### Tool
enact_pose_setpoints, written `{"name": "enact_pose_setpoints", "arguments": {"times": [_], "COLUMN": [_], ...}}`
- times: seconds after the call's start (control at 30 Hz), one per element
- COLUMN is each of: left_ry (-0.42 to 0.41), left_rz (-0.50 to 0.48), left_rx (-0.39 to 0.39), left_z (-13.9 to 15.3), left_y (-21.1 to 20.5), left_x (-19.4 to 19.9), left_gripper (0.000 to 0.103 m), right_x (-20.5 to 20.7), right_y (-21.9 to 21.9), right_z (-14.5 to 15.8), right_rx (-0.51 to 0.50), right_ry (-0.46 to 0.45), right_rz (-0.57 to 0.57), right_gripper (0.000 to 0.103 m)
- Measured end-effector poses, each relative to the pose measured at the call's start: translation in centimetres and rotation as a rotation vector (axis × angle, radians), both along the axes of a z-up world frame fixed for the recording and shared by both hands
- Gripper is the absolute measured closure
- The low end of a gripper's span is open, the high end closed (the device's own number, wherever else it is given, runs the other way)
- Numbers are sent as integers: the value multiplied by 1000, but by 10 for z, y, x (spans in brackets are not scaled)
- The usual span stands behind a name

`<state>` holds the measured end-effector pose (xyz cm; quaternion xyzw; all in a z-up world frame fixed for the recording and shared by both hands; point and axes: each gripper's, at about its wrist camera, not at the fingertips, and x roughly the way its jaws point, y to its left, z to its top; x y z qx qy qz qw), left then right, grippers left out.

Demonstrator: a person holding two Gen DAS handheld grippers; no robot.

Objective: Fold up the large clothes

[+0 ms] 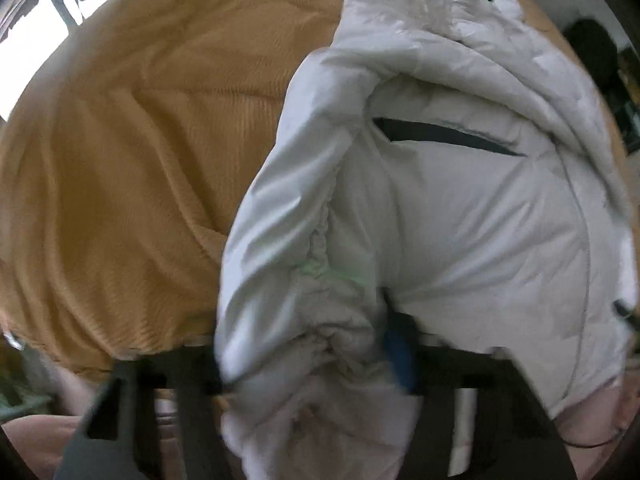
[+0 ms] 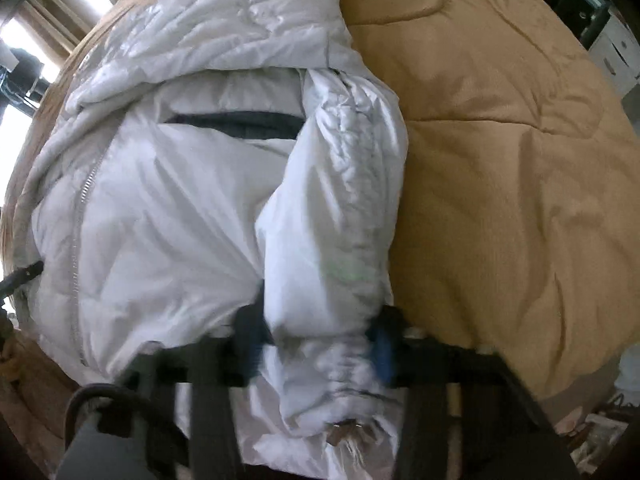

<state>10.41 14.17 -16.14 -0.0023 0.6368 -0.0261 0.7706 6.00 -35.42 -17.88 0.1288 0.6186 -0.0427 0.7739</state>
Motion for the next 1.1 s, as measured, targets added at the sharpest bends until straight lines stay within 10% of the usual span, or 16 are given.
{"name": "enact_pose_setpoints", "arguments": {"times": [0.27, 0.37, 0.5, 0.63, 0.67, 0.8, 1.1], "left_ry": [-14, -18, 1, 24, 31, 20, -85], "left_rz": [19, 23, 66, 169, 194, 196, 148], "left_rx": [36, 89, 97, -45, -94, -175, -164], "left_z": [18, 11, 6, 2, -1, 6, 82], "left_y": [15, 5, -6, 19, 26, 37, 38], "left_x": [-20, -21, -25, -43, -46, -50, -67], "left_gripper": [77, 68, 31, 29, 30, 79, 90], "right_x": [-42, -33, -49, -75, -77, -79, -105], "right_y": [-52, -49, -49, -42, -34, -19, -19], "right_z": [30, 6, 8, -11, -18, -6, 68], "right_rx": [95, 100, 155, 246, 271, 249, 261], "right_ry": [-40, -1, -53, -41, -38, -94, -213], "right_rz": [-114, -145, -200, -225, -219, -205, -165], "right_gripper": [79, 59, 22, 18, 21, 85, 95]}}
